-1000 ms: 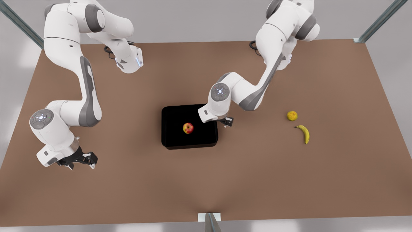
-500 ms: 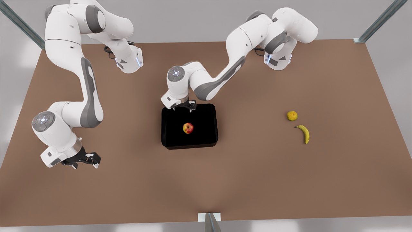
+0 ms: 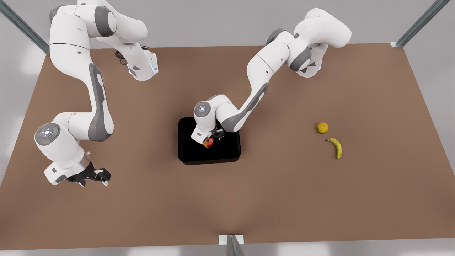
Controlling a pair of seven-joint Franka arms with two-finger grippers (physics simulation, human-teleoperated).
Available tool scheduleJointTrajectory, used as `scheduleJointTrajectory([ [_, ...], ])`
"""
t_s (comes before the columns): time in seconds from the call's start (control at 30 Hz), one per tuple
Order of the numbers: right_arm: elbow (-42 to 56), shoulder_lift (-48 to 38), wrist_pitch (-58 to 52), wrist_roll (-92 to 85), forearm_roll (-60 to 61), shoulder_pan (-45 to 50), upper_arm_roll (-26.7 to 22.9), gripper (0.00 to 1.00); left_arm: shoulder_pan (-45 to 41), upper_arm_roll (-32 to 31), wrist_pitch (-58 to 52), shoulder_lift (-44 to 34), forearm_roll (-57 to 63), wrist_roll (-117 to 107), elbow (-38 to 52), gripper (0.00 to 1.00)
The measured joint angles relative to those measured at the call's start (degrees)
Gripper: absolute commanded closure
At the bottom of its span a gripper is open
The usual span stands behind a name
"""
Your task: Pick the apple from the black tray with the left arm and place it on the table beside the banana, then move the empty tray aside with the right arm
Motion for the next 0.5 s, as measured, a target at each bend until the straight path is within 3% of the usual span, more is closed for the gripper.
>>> scheduleJointTrajectory([
  [0.5, 0.0, 0.0, 0.0, 0.1, 0.0, 0.0, 0.0, 0.00, -1.4, -0.2, 7.0, 2.4, 5.1, -4.5, -0.1, 0.00],
])
